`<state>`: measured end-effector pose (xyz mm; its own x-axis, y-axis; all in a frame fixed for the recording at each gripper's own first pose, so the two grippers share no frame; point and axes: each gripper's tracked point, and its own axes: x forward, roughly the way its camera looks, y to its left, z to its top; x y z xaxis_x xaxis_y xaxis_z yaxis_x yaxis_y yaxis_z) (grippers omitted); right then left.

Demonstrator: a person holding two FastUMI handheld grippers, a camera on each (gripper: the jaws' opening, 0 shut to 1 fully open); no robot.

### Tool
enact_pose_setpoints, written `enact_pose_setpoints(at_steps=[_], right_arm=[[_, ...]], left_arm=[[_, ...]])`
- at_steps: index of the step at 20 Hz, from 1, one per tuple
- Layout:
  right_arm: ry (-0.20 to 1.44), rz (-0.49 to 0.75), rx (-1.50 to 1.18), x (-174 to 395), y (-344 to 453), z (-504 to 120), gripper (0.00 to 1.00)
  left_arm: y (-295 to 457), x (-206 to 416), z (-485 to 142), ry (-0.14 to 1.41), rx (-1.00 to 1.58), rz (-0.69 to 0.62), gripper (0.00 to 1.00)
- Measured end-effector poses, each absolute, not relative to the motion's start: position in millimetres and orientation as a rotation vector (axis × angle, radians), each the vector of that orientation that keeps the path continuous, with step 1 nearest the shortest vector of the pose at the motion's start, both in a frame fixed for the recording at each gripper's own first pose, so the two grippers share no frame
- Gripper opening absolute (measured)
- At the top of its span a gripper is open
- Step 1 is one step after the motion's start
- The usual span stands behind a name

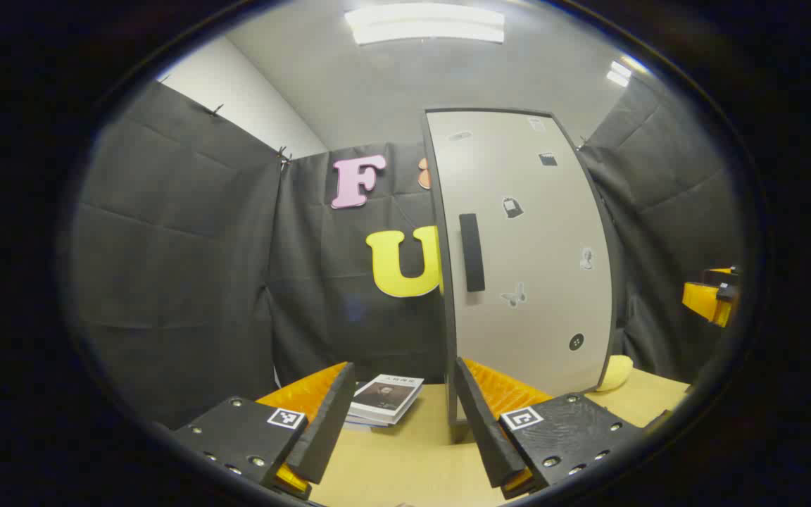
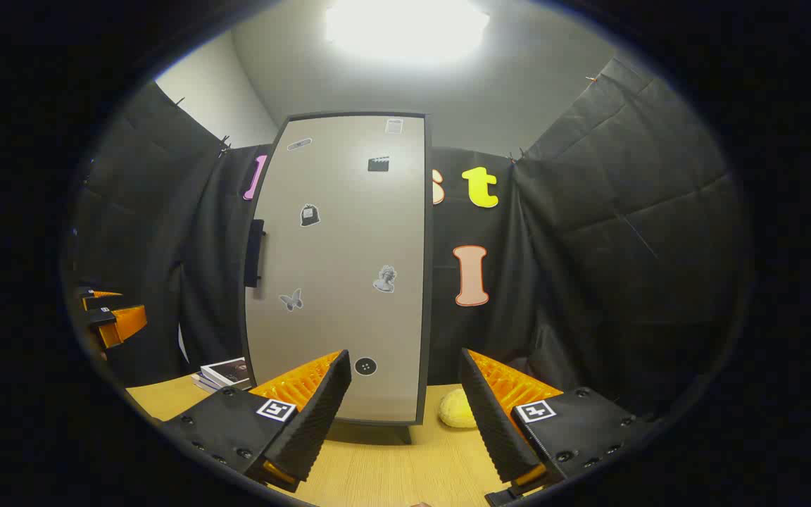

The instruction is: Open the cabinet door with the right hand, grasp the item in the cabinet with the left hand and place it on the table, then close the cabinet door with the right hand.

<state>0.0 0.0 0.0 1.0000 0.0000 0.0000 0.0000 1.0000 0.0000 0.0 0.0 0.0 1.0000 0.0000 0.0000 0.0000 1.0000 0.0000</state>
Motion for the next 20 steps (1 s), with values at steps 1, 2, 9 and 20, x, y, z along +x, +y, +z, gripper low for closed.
enact_pose_setpoints(at_steps=[1,2,9,20], right_arm=[[0.002,-0.002,-0.001,1,0,0,0.98],[0.004,-0.002,-0.001,1,0,-1,0.98],[0.006,0.0,0.008,7,4,0,0.98],[0.003,0.03,0.025,22,18,8,0.97]], left_arm=[[0,1,1,-0.002,0.0,0.0,0.86],[0,1,2,-0.003,0.0,0.0,0.84],[5,6,3,-0.006,-0.003,0.005,0.83],[16,11,4,-0.009,-0.006,0.026,0.85]])
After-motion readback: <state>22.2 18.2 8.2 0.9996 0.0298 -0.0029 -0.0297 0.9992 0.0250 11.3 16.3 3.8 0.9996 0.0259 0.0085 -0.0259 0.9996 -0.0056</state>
